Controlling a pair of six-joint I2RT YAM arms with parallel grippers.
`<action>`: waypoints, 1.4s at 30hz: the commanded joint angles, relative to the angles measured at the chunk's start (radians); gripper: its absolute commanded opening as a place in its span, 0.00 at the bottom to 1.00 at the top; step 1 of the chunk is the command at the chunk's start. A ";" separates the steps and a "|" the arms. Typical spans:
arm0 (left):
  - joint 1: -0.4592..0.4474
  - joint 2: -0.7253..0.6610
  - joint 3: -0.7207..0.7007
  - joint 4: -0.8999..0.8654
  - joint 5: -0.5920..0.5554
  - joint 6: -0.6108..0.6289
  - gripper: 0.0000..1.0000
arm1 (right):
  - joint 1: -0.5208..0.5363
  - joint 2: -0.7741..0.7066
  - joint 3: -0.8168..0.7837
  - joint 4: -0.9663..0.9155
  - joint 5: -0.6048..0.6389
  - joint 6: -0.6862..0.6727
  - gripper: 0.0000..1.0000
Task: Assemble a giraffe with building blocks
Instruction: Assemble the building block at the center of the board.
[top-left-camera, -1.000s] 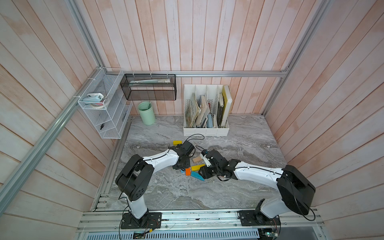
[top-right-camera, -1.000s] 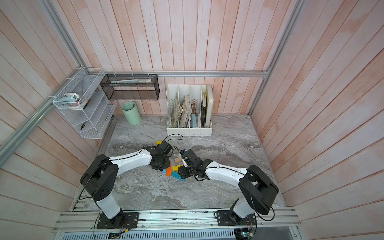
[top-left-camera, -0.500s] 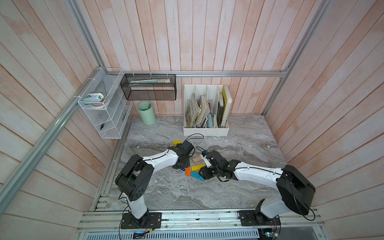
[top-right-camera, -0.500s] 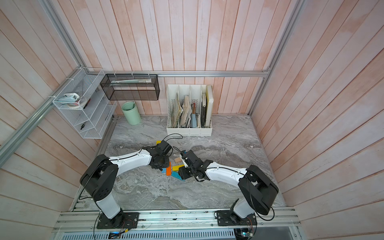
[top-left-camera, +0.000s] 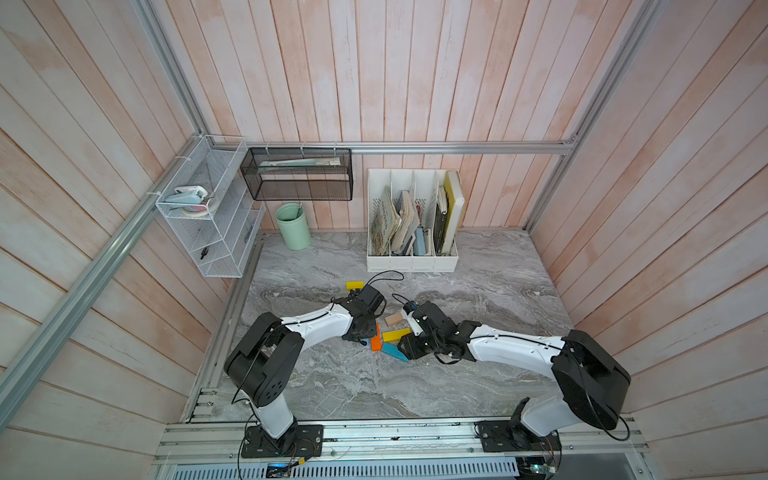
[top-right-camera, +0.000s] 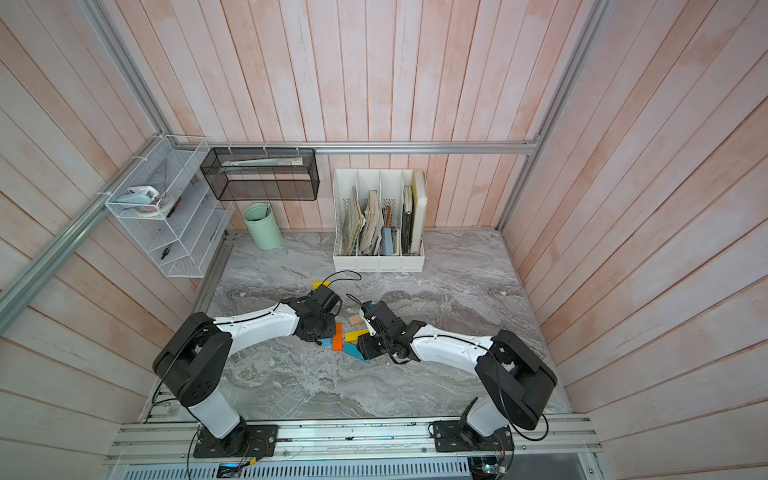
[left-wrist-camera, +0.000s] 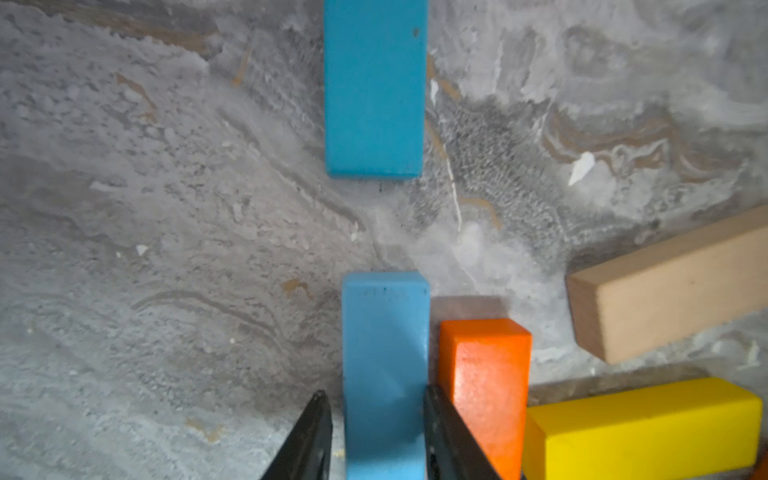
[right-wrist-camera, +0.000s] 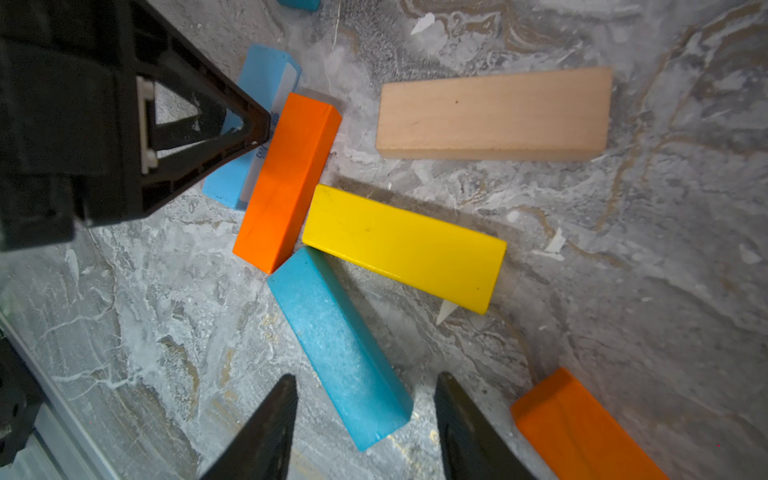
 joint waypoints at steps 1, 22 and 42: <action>0.014 0.023 -0.060 -0.106 -0.019 0.009 0.40 | -0.004 0.020 -0.007 0.011 -0.016 0.015 0.56; 0.010 0.067 -0.003 -0.065 0.048 0.028 0.31 | -0.004 0.026 -0.015 0.019 -0.016 0.023 0.55; -0.006 0.132 0.088 -0.081 0.037 0.005 0.32 | -0.006 0.021 -0.024 0.018 -0.003 0.021 0.55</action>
